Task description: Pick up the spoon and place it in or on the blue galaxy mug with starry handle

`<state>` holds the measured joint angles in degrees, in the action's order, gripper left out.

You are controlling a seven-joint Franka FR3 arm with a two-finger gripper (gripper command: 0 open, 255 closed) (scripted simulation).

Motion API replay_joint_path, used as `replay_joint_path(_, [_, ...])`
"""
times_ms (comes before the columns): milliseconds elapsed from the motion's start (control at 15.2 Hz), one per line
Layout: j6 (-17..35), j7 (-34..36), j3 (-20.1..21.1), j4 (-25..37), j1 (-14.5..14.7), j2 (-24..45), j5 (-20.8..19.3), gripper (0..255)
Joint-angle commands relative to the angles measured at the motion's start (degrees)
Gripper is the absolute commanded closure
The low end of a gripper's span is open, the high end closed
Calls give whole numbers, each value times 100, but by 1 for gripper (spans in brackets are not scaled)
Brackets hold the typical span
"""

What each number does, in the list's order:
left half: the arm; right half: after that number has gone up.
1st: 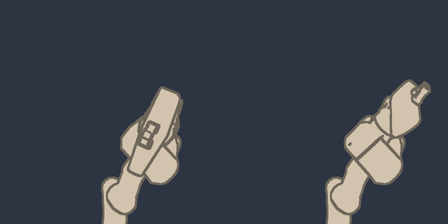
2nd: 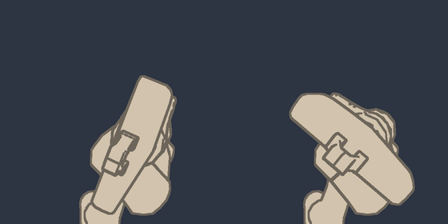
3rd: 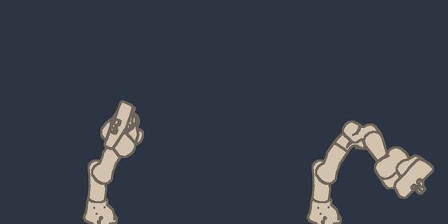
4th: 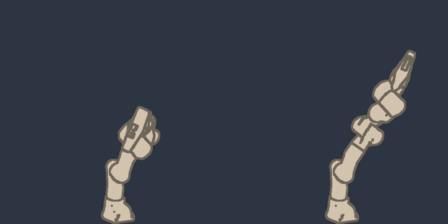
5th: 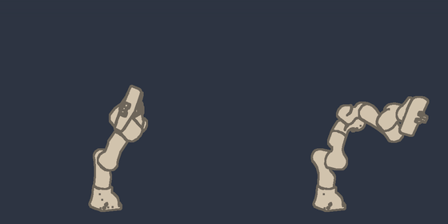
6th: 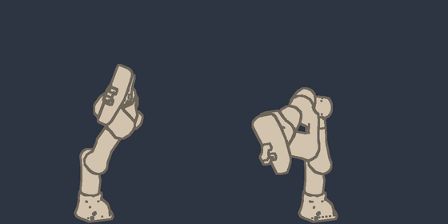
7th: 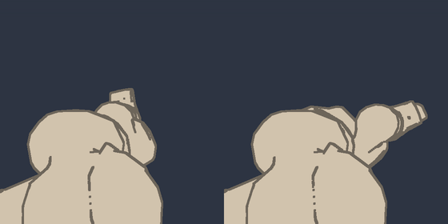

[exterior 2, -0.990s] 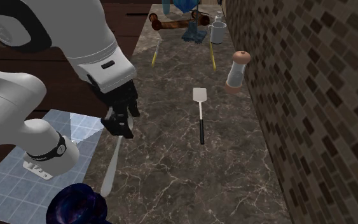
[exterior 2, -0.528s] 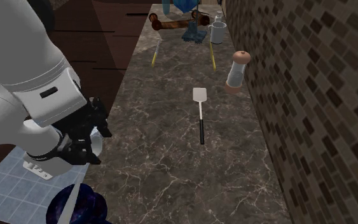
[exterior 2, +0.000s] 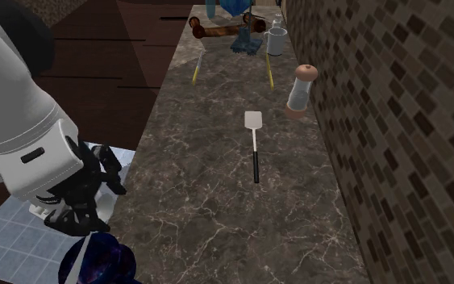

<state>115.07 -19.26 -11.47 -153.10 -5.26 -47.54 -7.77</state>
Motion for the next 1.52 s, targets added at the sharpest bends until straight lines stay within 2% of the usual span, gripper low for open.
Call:
replay_joint_path(0, [180, -12, -34, -131, -11, 47, -25, 255])
replay_joint_path(528, [871, -15, -126, -658, -49, 212, -109, 255])
replay_joint_path(1056, [870, -15, -126, -658, -49, 212, -109, 255])
replay_joint_path(1122, [870, -15, -126, -658, -49, 212, -109, 0])
replay_joint_path(1452, [870, -15, -126, -658, -49, 212, -109, 0])
